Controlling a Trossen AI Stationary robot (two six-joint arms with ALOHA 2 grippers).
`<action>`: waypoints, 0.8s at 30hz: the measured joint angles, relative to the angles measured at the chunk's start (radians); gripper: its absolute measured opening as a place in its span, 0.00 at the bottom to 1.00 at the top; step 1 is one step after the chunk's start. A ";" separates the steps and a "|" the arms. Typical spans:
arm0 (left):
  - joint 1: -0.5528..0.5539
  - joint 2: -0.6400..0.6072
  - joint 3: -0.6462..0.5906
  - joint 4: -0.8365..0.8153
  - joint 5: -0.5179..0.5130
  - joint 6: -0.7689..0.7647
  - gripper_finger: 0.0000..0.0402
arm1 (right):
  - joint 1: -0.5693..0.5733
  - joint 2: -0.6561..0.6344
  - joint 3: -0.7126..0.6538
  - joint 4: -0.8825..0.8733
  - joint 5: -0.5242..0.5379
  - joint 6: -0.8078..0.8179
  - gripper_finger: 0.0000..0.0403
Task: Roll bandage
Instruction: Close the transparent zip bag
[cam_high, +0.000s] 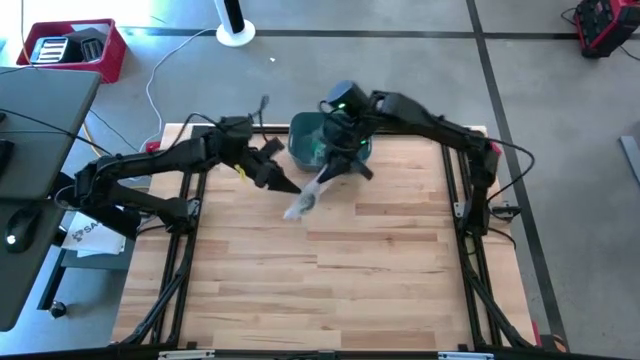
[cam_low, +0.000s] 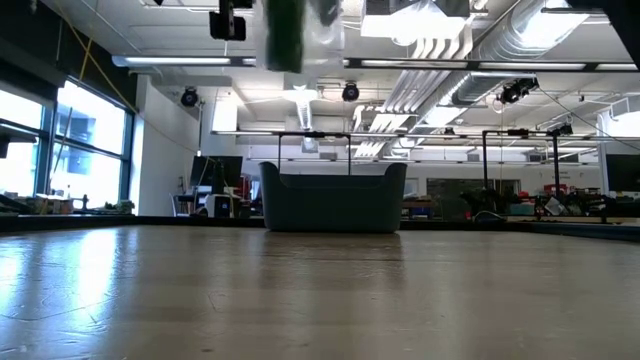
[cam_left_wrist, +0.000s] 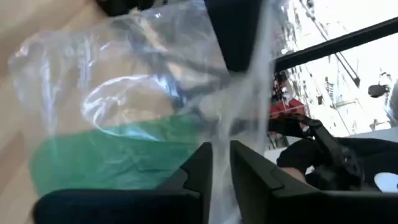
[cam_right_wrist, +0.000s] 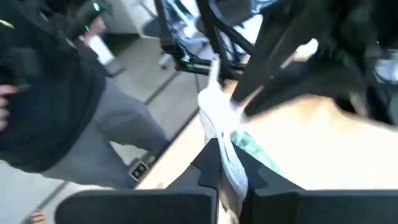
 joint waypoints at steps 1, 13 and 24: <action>0.012 -0.014 0.000 0.000 0.002 0.016 0.14 | -0.011 -0.020 0.000 -0.033 0.022 -0.019 0.01; -0.013 -0.158 0.000 0.278 -0.504 0.501 0.23 | -0.211 -0.222 0.001 -0.013 0.134 0.089 0.00; -0.044 -0.108 0.000 0.506 -0.590 0.727 0.43 | -0.248 -0.227 0.000 0.276 0.118 0.334 0.00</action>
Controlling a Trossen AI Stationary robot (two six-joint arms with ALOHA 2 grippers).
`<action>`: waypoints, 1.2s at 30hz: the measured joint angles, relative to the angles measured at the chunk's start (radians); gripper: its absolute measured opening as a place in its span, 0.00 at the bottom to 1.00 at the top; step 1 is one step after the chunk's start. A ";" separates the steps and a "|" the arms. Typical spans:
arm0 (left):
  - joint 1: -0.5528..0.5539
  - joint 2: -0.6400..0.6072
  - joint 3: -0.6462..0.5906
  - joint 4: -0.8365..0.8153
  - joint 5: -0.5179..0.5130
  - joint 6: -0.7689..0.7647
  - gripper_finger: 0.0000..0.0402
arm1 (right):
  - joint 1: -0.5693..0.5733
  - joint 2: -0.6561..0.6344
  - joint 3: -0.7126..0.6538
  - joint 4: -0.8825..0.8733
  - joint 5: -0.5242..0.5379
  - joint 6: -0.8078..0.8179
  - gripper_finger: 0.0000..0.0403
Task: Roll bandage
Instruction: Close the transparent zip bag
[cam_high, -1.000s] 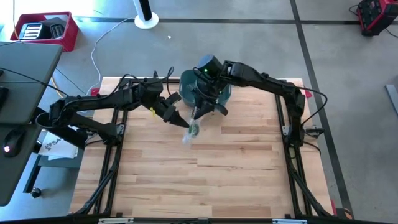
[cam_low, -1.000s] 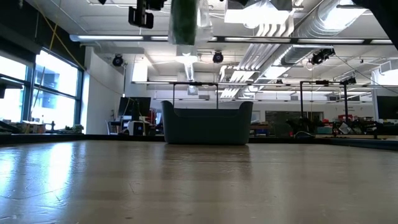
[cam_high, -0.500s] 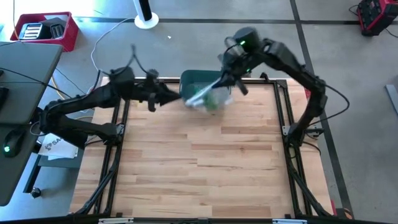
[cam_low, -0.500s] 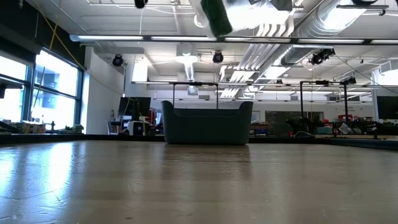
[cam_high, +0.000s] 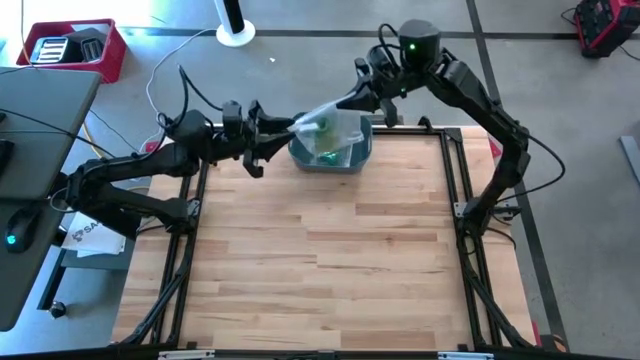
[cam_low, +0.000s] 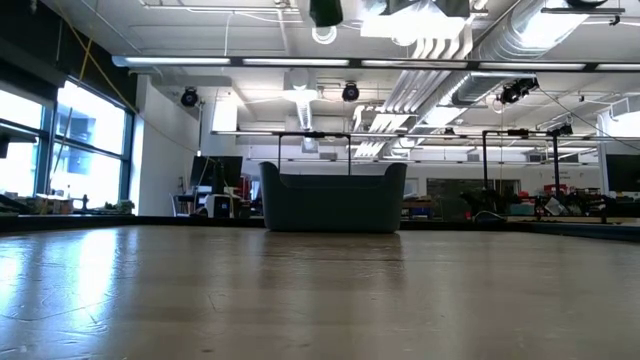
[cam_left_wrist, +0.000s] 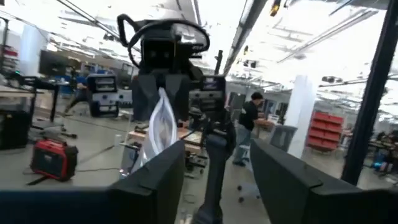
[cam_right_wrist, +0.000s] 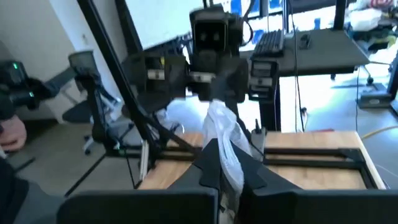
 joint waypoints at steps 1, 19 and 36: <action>0.000 0.000 0.000 -0.001 -0.013 0.010 0.46 | 0.000 0.000 0.000 0.020 0.000 0.016 0.00; -0.065 -0.005 0.000 -0.070 -0.341 0.114 0.39 | 0.000 -0.017 0.000 0.046 0.001 0.043 0.00; -0.072 -0.005 0.007 -0.044 -0.326 0.104 0.01 | 0.000 -0.017 0.000 0.004 0.001 0.054 0.00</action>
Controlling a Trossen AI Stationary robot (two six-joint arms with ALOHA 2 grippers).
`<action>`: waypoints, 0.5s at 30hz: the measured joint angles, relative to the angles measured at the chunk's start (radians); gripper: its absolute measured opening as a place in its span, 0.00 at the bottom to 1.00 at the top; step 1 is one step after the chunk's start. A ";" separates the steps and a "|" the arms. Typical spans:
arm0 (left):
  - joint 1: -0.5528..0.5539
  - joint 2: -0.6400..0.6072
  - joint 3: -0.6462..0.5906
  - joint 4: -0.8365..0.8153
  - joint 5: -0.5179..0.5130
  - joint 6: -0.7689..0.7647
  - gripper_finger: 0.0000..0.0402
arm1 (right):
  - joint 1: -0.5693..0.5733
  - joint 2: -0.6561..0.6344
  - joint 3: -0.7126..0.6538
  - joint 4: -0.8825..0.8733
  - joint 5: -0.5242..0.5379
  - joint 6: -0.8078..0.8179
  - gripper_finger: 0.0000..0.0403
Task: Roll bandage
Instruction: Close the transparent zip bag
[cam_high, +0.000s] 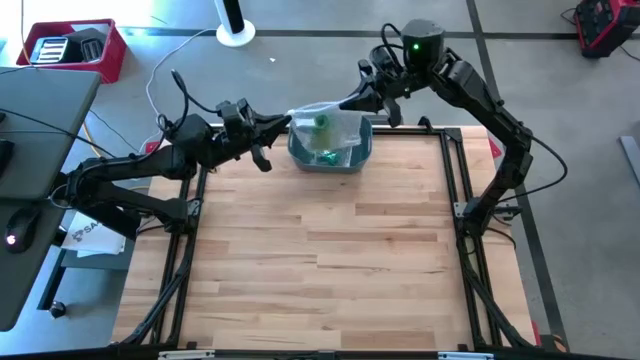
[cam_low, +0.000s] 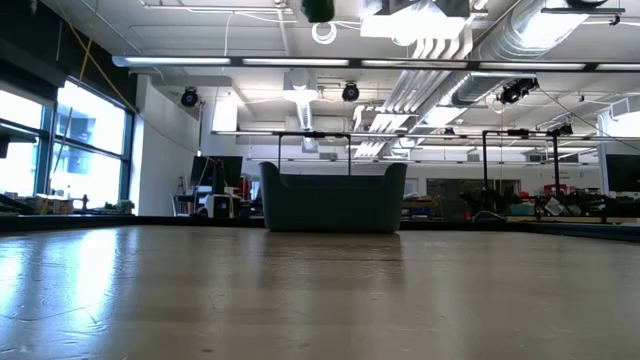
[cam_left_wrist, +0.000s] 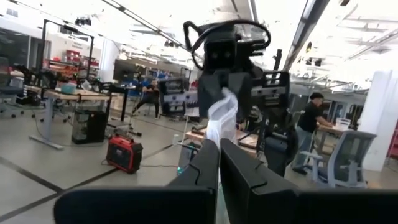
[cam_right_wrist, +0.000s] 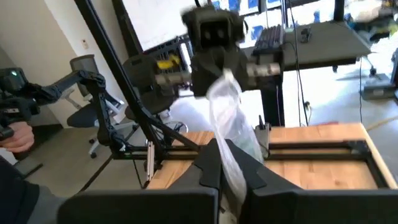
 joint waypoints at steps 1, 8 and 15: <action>-0.004 0.000 0.016 -0.019 0.000 0.000 0.01 | -0.001 0.000 0.000 -0.019 0.003 -0.003 0.00; -0.018 0.006 0.191 -0.406 -0.038 -0.005 0.00 | -0.031 0.000 0.000 -0.274 0.117 -0.131 0.12; -0.022 0.084 0.359 -0.699 0.049 -0.020 0.00 | -0.010 0.000 0.002 -0.382 0.235 -0.218 0.42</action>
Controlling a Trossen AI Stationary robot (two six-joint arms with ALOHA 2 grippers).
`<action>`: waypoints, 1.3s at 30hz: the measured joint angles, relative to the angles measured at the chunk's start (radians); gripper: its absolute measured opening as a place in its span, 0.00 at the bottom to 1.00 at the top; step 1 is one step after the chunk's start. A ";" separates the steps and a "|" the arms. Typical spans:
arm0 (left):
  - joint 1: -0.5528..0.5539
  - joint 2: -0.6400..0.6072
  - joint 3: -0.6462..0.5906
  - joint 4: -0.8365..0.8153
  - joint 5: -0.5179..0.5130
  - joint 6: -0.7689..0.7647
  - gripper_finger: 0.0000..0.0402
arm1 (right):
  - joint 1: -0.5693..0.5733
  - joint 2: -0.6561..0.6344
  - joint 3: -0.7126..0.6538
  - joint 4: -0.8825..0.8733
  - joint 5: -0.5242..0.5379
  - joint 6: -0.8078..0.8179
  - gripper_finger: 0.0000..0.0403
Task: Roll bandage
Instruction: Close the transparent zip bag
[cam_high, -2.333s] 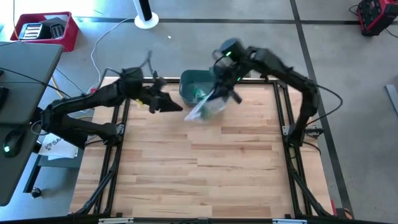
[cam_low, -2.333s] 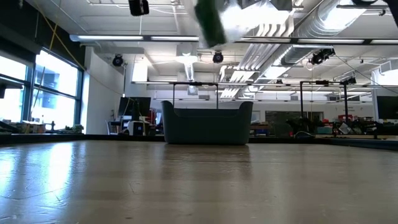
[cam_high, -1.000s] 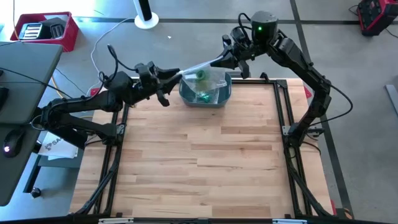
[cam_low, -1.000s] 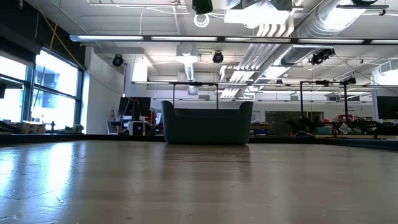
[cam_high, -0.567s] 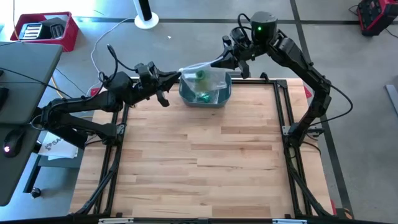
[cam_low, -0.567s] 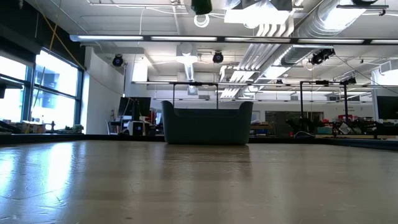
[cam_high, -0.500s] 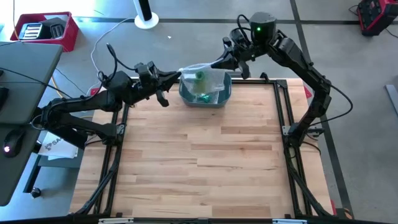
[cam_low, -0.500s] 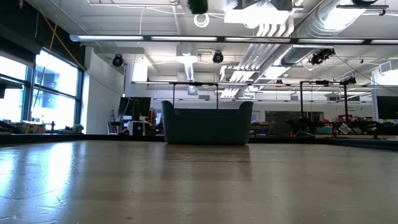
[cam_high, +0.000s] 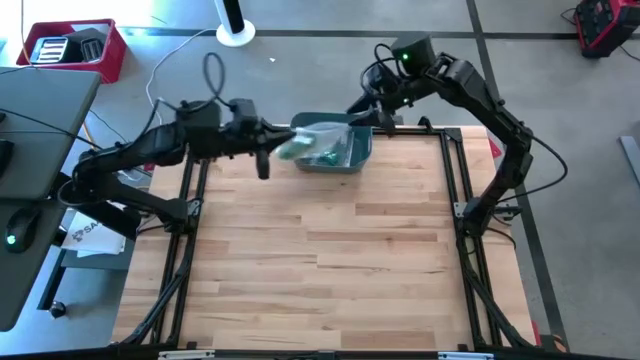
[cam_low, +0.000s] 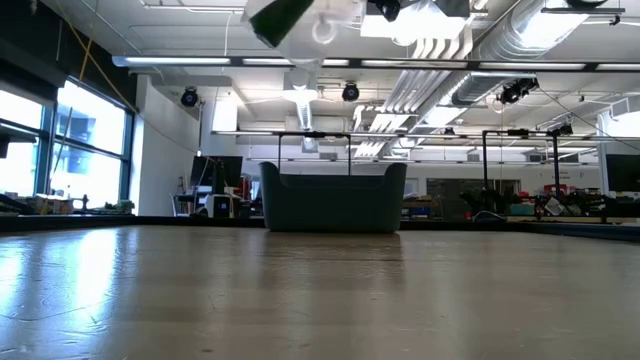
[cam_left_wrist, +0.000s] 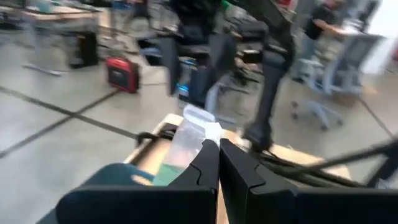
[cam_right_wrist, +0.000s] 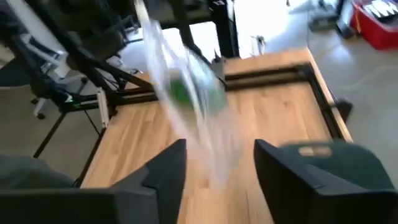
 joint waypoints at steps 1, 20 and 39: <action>-0.003 0.021 0.019 -0.006 0.027 0.010 0.00 | 0.020 0.000 0.000 0.016 0.001 -0.001 0.45; -0.012 0.232 0.186 -0.064 0.192 0.046 0.00 | 0.313 0.004 0.001 0.213 0.281 -0.135 0.25; -0.013 0.230 0.186 -0.062 0.188 0.029 0.00 | 0.313 0.008 -0.001 0.128 0.215 -0.130 0.06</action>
